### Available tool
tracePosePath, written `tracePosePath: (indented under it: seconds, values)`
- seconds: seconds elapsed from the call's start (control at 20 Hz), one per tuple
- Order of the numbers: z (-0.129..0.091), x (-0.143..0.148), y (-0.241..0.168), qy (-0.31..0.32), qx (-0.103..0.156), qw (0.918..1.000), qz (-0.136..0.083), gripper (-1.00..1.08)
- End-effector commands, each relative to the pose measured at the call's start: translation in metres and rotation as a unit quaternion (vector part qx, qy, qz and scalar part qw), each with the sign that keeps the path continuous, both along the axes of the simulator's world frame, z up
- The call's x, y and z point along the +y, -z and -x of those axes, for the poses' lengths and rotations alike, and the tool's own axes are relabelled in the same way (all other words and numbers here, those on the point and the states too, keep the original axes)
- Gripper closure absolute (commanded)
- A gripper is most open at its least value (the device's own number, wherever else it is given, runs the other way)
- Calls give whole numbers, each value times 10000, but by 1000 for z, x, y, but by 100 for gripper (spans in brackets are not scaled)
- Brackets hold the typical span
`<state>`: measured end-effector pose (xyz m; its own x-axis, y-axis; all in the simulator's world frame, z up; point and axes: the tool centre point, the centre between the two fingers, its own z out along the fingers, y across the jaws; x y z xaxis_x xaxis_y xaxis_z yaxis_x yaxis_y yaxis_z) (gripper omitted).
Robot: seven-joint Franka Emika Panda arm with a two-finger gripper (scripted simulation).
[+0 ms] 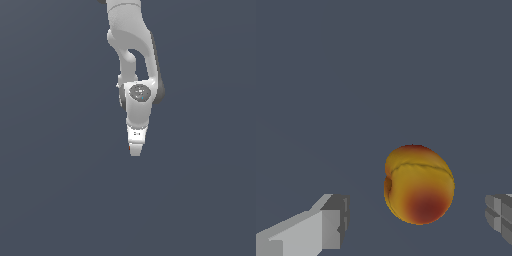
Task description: Pick up the object and move it to a goal position.
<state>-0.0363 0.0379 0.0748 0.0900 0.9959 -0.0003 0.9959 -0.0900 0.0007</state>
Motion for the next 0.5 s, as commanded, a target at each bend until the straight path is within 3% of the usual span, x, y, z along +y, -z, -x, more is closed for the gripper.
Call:
tracePosePath:
  seconds: [0.0, 0.45]
  values:
    - [1, 0, 10, -8, 6, 10000, -1, -92]
    - [1, 0, 40, -21, 5, 10000, -1, -92]
